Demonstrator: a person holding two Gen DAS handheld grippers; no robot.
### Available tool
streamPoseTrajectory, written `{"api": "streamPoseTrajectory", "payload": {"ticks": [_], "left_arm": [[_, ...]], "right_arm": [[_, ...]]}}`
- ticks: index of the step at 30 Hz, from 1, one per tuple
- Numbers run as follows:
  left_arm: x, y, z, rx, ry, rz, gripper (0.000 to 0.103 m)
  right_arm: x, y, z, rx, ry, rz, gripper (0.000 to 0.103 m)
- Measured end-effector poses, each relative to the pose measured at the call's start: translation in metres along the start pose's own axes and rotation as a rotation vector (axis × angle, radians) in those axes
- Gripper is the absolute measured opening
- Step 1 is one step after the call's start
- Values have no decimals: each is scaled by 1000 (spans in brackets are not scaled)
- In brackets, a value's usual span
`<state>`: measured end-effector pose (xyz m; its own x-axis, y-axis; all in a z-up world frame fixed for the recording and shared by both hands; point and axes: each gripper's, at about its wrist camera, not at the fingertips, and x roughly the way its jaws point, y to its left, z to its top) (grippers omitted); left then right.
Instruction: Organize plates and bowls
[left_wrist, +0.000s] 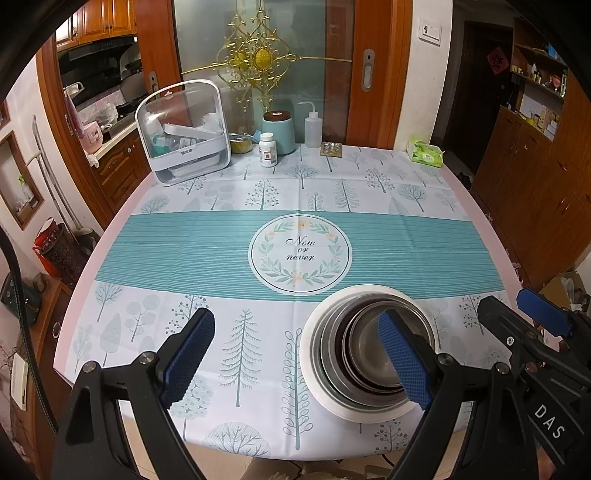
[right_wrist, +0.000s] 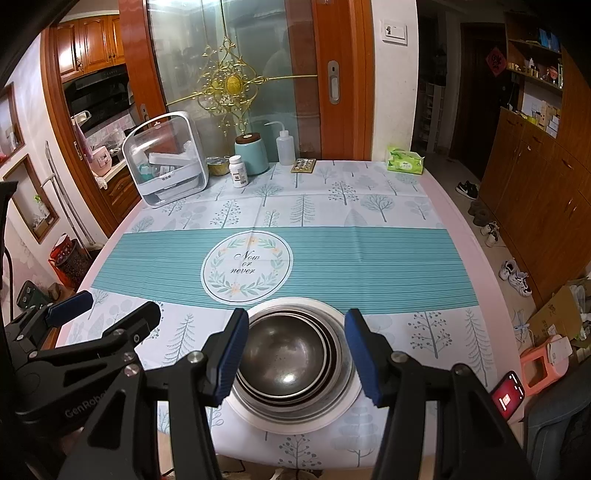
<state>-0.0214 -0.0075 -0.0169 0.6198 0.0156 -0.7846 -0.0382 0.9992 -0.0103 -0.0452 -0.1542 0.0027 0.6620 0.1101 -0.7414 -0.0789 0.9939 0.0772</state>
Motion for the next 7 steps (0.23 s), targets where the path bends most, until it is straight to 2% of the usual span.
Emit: {"api": "streamPoseTrajectory", "payload": {"ticks": [7], "left_arm": [[-3, 1, 2, -3, 0, 0, 89]], "right_arm": [[-1, 1, 0, -2, 3, 0, 55]]}}
